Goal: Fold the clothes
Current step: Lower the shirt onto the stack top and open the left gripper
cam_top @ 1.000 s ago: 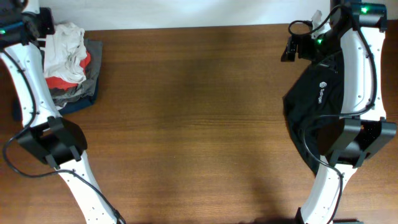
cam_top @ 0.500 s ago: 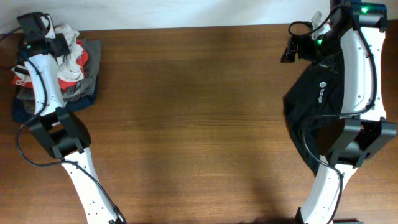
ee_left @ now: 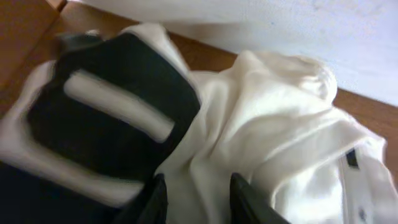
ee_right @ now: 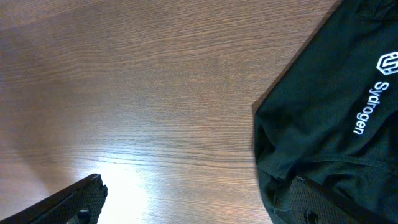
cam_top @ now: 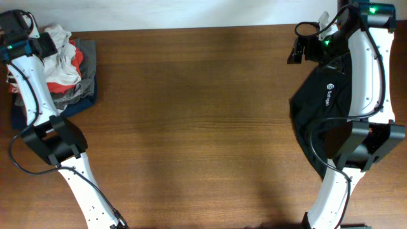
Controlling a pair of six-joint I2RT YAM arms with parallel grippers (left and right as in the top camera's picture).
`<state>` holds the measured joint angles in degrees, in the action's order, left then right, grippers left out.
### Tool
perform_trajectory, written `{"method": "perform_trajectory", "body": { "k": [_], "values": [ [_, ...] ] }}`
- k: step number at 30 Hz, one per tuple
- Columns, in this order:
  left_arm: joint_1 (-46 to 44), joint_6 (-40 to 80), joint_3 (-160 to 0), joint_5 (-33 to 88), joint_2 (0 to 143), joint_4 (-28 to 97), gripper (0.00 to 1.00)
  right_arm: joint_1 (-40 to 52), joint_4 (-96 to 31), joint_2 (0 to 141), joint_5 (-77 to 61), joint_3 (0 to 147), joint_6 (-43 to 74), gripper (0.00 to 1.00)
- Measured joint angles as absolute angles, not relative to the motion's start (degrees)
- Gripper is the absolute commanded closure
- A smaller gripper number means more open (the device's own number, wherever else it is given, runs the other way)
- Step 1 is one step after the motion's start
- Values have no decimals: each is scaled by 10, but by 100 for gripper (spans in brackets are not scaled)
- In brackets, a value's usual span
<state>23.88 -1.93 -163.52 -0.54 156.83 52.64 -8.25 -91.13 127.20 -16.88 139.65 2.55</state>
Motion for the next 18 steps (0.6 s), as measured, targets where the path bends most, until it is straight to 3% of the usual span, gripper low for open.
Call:
{"method": "perform_trajectory", "body": {
  "k": [5, 9, 12, 18],
  "values": [
    [248, -22, -1639, -10, 1536, 562, 68, -83, -911, 1272, -169, 1397, 25, 1],
    [265, -17, -1645, -12, 1532, 571, 87, -83, -911, 1272, -169, 1397, 25, 1],
    [280, -6, -1645, -15, 1532, 579, 96, -83, -911, 1272, -169, 1397, 25, 1],
    [302, 6, -1643, -22, 1532, 588, 99, -83, -911, 1272, -169, 1397, 25, 1]
  ]
}}
